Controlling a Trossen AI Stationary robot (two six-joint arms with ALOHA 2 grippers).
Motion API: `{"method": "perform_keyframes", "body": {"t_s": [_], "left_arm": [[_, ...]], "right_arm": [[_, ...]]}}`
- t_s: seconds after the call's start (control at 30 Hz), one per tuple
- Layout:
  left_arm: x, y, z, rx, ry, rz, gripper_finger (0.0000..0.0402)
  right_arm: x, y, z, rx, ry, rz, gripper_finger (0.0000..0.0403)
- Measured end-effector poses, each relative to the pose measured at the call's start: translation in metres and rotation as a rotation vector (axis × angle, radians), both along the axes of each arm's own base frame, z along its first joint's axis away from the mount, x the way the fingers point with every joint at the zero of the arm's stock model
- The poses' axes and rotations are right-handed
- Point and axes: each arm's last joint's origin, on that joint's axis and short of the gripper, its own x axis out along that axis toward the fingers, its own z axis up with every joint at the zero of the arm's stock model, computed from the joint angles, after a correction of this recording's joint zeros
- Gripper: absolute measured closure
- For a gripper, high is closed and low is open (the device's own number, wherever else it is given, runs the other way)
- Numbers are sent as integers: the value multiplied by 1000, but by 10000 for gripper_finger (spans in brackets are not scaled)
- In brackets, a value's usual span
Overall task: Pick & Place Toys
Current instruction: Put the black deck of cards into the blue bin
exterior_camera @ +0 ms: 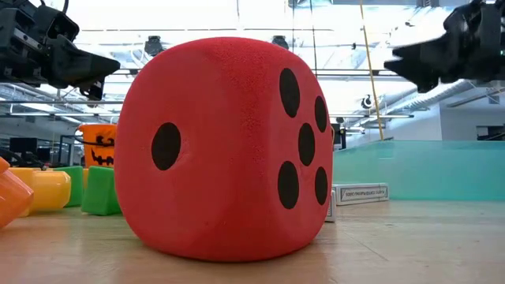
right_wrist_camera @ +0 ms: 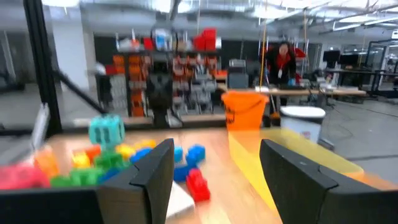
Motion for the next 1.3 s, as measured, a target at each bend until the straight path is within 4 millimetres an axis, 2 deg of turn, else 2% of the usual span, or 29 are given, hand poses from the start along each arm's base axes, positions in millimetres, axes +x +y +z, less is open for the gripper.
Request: {"method": "perform_keyframes", "body": {"t_s": [0.17,0.27,0.37,0.53,0.6,0.67,0.73,0.8,0.87,1.03,1.17,1.23,1.3], "left_arm": [[0,0,0,0,0,0,391],[0,0,0,0,0,0,391],[0,0,0,0,0,0,391],[0,0,0,0,0,0,392],[0,0,0,0,0,0,391],[0,0,0,0,0,0,392],[0,0,0,0,0,0,392],[0,0,0,0,0,0,391],[0,0,0,0,0,0,392],[0,0,0,0,0,0,391],[0,0,0,0,0,0,392],[0,0,0,0,-1,0,391],[0,0,0,0,-1,0,392]], "right_arm": [[-3,1,13,181,-169,68,195],[-5,0,17,216,-224,70,195],[-5,-3,18,199,-232,-42,195],[-4,-8,15,270,-221,-217,195],[-3,-7,19,327,-281,-171,195],[-3,-4,30,348,-392,-23,195],[-1,1,41,282,-477,142,195],[5,4,44,209,-486,204,191],[20,7,40,170,-381,207,178],[72,15,68,116,-115,209,113],[117,23,79,28,268,327,63],[136,27,87,2,427,382,48],[151,29,86,-8,585,413,39]]}}
